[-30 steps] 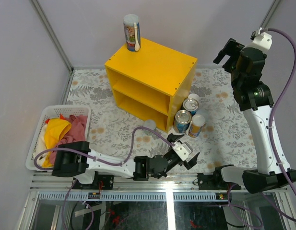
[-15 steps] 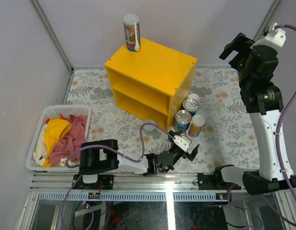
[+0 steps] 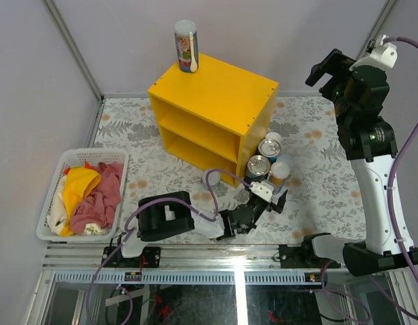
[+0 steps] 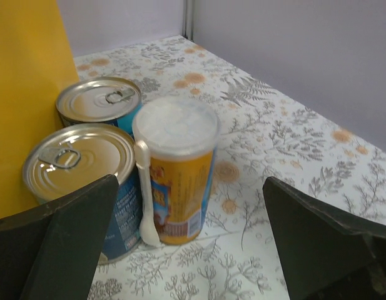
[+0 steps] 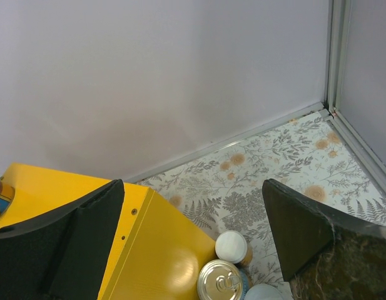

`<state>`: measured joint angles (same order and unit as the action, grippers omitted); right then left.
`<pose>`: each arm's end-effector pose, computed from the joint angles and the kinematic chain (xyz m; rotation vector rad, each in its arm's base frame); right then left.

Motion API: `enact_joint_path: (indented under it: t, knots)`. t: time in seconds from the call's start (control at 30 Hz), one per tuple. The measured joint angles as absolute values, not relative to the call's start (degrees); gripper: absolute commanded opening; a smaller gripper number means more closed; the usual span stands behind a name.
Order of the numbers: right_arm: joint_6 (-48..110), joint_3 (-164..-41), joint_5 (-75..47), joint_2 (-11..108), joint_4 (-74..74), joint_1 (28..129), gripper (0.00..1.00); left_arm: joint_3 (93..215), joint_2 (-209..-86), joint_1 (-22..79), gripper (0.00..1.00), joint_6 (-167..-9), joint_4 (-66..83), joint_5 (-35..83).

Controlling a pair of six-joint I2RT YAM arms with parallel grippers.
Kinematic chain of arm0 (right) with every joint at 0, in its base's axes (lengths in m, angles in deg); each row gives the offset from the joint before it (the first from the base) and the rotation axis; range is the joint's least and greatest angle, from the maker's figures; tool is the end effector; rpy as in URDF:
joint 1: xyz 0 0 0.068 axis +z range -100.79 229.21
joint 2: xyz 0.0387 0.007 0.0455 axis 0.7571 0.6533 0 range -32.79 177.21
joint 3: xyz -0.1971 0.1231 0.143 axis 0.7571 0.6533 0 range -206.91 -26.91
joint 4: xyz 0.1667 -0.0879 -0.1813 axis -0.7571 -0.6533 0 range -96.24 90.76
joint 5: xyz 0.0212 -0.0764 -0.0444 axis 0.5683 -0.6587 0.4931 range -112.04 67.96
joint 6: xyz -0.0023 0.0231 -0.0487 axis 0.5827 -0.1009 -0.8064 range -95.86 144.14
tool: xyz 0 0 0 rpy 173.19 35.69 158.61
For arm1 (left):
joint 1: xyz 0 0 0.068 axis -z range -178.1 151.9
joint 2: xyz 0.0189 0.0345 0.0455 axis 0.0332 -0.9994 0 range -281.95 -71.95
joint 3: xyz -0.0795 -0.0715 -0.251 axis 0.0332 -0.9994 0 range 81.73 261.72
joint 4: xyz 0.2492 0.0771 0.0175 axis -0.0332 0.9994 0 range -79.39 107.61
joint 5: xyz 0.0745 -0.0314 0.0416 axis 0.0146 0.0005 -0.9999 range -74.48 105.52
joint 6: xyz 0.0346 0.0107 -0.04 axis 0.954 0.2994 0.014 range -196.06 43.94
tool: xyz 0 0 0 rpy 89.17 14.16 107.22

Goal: Place and organize the canned foods onto the counter

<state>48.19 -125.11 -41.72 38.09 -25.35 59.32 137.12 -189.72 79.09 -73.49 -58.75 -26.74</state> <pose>0.2297 0.0288 0.5310 0.4550 1.4865 0.2055 0.1141 -0.3939 0.1700 0.4213 1.4421 -0.5197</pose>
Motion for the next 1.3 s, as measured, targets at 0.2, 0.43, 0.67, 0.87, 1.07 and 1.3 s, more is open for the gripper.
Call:
enact_joint_path:
  t: [0.2,0.43,0.67,0.87,1.07,1.3]
  knots:
    - [48.6,-125.1,-40.6,38.1,-24.2,59.3,0.99,140.1,-191.7,77.3,1.00,-73.4,-60.5,-26.8]
    - [48.7,-125.1,-39.4,38.1,-23.6,59.3,0.99,142.4,-194.2,76.3,1.00,-73.5,-60.5,-25.7]
    - [48.7,-125.1,-38.8,38.2,-22.5,59.3,0.99,146.2,-195.6,75.4,1.00,-73.7,-60.2,-24.4]
    - [48.6,-125.1,-38.8,38.2,-22.5,59.3,1.00,148.8,-197.4,74.9,1.00,-74.0,-59.6,-24.5]
    - [48.6,-125.1,-38.3,38.6,-21.6,59.3,0.99,150.8,-198.8,74.2,1.00,-74.7,-58.9,-24.5]
    - [48.6,-125.0,-37.4,39.1,-20.7,59.3,0.99,152.6,-200.4,73.8,1.00,-75.4,-58.2,-24.7]
